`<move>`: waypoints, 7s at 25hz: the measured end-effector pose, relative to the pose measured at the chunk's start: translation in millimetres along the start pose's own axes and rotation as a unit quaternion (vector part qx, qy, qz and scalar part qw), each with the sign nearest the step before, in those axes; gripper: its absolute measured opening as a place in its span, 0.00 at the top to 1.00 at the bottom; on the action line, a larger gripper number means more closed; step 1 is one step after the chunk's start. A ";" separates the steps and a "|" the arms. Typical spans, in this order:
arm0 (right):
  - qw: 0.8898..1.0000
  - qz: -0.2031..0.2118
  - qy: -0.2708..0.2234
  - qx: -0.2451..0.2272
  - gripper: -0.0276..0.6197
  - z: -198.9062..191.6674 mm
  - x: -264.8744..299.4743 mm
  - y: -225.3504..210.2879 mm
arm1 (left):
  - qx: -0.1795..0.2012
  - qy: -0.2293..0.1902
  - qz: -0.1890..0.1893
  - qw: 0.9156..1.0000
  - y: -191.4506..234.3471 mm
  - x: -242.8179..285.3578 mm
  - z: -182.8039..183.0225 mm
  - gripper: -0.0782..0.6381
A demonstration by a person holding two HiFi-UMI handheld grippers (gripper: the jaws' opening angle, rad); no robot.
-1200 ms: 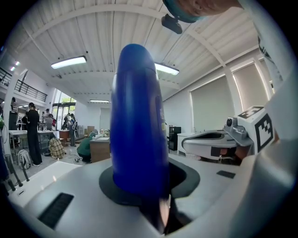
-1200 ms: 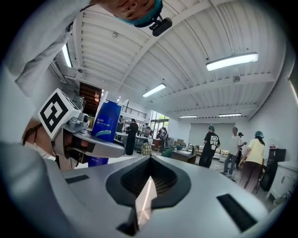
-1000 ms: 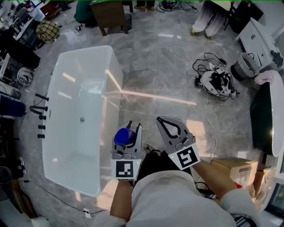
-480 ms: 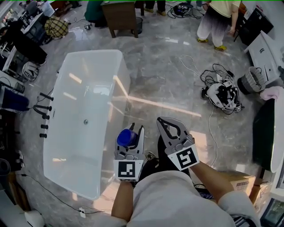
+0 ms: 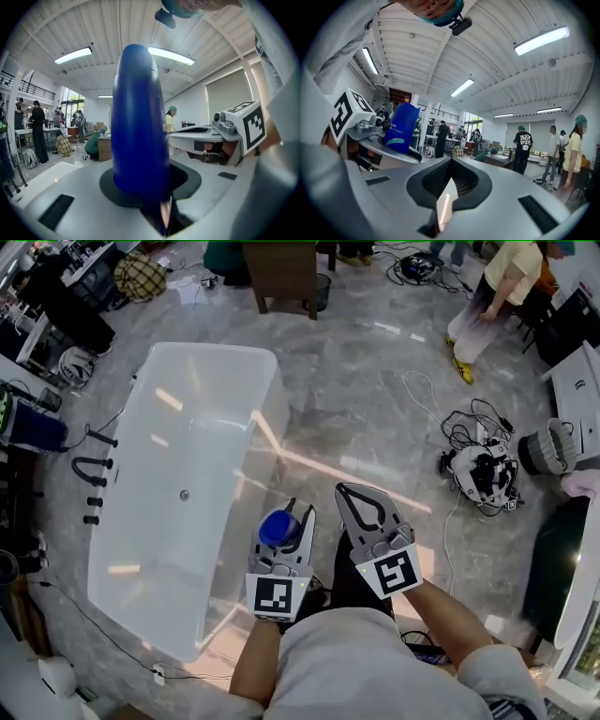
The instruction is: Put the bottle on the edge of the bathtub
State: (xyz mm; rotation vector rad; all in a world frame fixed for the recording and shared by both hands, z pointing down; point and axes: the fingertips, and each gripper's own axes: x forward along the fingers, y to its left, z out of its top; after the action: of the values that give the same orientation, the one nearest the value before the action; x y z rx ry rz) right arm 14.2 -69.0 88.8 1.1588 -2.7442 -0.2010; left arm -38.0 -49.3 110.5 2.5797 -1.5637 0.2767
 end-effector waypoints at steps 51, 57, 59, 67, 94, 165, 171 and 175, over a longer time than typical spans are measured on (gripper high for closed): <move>0.988 0.045 0.145 0.020 0.95 -348.1 243.8 -191.7 | -0.011 0.028 -0.001 1.000 154.8 378.3 -235.4 0.72; 0.986 0.058 0.153 -0.014 0.95 -431.6 267.6 -200.2 | -0.013 0.030 -0.003 0.999 167.3 424.7 -313.3 0.72; 0.986 0.060 0.154 -0.011 0.95 -461.7 275.4 -200.0 | -0.026 0.034 -0.003 0.999 171.7 437.6 -341.5 0.73; 0.986 0.064 0.152 0.002 0.95 -559.5 318.3 -203.1 | 0.014 0.025 -0.019 0.999 194.6 487.1 -423.4 0.73; 0.989 0.084 0.120 0.013 0.95 -792.9 368.3 -188.2 | -0.012 0.025 0.024 0.999 224.9 577.4 -683.2 0.73; 0.977 0.107 0.172 0.062 0.95 -894.4 410.1 -174.5 | -0.020 0.062 0.097 0.993 343.6 711.1 -857.2 0.73; 0.977 0.111 0.171 0.061 0.95 -892.0 410.4 -169.1 | -0.034 0.077 0.083 0.993 337.8 700.1 -865.3 0.71; 0.977 0.116 0.169 0.057 0.95 -888.9 410.9 -165.7 | -0.053 0.087 0.072 0.992 332.0 694.9 -871.3 0.64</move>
State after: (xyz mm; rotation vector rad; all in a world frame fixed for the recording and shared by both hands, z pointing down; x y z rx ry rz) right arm 20.1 -535.0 965.9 0.7968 -2.5785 0.1700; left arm -102.9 -639.7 1110.3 2.3000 -1.6543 0.4093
